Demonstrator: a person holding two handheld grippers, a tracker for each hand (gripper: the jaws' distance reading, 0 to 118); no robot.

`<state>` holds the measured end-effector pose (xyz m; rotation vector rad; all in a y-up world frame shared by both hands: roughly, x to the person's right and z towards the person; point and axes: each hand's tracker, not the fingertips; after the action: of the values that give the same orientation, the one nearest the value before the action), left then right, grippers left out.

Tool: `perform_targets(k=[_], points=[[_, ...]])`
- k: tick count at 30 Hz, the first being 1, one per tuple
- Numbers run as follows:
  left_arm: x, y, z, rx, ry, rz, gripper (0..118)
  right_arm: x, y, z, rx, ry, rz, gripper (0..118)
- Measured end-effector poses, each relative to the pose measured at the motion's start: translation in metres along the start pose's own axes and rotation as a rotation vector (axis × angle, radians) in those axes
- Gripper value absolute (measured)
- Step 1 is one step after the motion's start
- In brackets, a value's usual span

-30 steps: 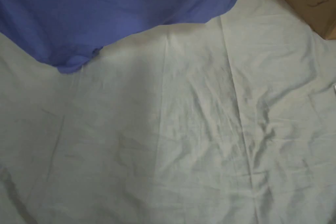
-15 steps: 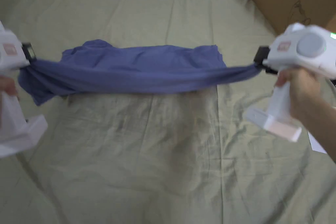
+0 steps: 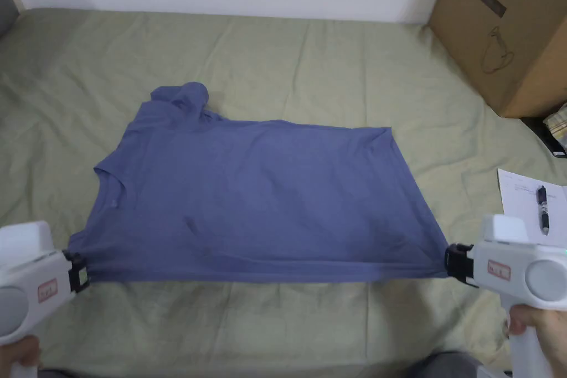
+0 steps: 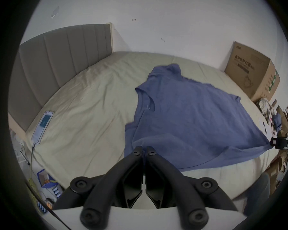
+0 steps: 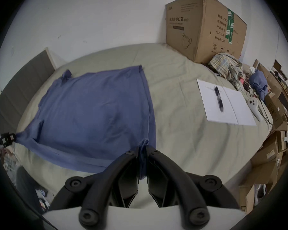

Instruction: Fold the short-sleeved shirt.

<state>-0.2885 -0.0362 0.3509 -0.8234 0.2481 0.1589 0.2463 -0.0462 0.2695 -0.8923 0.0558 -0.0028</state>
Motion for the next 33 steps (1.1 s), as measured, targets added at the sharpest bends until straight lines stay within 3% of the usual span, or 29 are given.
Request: perform_targets(k=[3, 6, 7, 9, 11, 13, 14, 21, 24, 28, 29, 31, 32, 33], points=[[0.000, -0.019, 0.008, -0.057, 0.032, 0.015, 0, 0.007, -0.024, 0.012, -0.026, 0.008, -0.060, 6], [0.003, -0.029, 0.013, -0.072, 0.029, 0.006, 0, 0.009, -0.040, 0.021, -0.018, 0.010, -0.064, 6], [0.004, -0.031, 0.016, -0.069, 0.024, 0.014, 11, 0.008, -0.043, 0.024, -0.019, 0.011, -0.061, 7], [-0.001, -0.031, 0.016, -0.026, -0.003, 0.072, 40, 0.006, -0.044, 0.030, -0.001, 0.012, -0.064, 25], [-0.010, -0.024, 0.023, 0.014, -0.004, 0.146, 60, 0.008, -0.039, 0.037, 0.018, -0.007, -0.057, 43], [-0.016, -0.017, 0.031, 0.080, 0.016, 0.206, 107, 0.007, -0.033, 0.049, 0.044, -0.028, -0.047, 100], [-0.018, -0.013, 0.040, 0.143, 0.013, 0.213, 118, 0.006, -0.027, 0.057, 0.083, -0.048, -0.037, 114], [0.017, 0.023, 0.106, 0.577, 0.014, 0.051, 118, -0.034, 0.010, 0.129, 0.473, -0.025, 0.070, 115], [0.039, 0.024, 0.121, 0.638, -0.004, -0.011, 118, -0.056, 0.010, 0.145, 0.622, -0.037, 0.021, 115], [0.057, 0.013, 0.125, 0.716, 0.022, -0.069, 115, -0.075, 0.005, 0.152, 0.656, 0.042, 0.010, 114], [0.059, 0.010, 0.125, 0.719, 0.015, -0.085, 106, -0.079, 0.004, 0.153, 0.652, 0.040, 0.023, 111], [0.061, 0.005, 0.127, 0.707, 0.007, -0.085, 67, -0.082, 0.002, 0.152, 0.656, 0.046, 0.043, 92], [0.062, 0.003, 0.127, 0.708, 0.003, -0.082, 32, -0.084, 0.001, 0.152, 0.660, 0.049, 0.049, 62], [0.062, 0.002, 0.126, 0.703, 0.001, -0.079, 13, -0.086, -0.001, 0.153, 0.663, 0.058, 0.054, 34]])
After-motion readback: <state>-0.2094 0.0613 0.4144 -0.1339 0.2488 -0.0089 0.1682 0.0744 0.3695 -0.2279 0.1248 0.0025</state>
